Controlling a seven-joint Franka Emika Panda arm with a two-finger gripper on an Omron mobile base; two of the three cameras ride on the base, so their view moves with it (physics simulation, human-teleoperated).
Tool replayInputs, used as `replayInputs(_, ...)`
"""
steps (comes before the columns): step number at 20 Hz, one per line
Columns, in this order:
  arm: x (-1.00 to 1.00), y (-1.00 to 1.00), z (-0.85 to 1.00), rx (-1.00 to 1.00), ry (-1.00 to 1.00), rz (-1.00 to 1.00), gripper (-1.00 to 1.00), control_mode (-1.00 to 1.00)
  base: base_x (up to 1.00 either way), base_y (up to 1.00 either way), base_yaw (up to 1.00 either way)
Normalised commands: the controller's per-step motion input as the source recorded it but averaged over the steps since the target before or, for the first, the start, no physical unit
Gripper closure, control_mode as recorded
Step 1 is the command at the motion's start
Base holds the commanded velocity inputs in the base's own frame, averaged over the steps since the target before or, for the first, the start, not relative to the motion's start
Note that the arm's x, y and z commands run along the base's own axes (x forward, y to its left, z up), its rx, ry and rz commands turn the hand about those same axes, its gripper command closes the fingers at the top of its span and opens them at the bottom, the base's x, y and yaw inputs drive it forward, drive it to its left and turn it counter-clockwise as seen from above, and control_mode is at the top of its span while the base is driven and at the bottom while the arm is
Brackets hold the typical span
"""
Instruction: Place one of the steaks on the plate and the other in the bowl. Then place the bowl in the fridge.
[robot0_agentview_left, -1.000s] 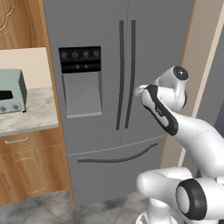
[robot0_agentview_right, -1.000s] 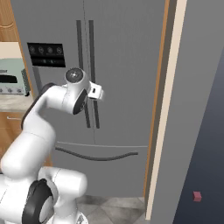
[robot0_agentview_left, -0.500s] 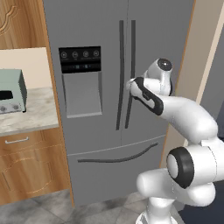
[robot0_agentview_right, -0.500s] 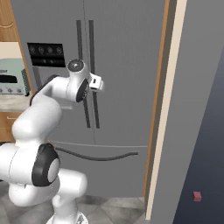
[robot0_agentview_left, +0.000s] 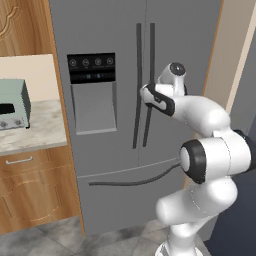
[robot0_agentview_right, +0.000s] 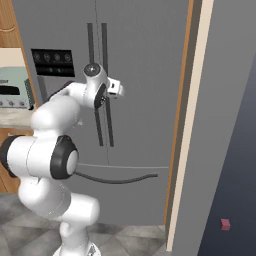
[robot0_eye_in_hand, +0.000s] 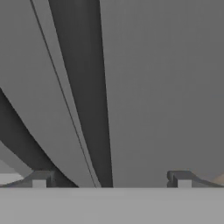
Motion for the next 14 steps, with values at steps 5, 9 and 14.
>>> replayInputs(5,0.41,0.00,-0.05,0.00,-0.07,0.00,-1.00,-1.00,0.00,0.00,0.00)
replayInputs(9,0.56,0.00,0.00,0.00,0.00,0.00,-1.00,-1.00,0.00,0.00,0.00)
replayInputs(14,0.48,0.00,0.00,0.00,0.00,0.00,-1.00,-1.00,0.00,0.00,0.00)
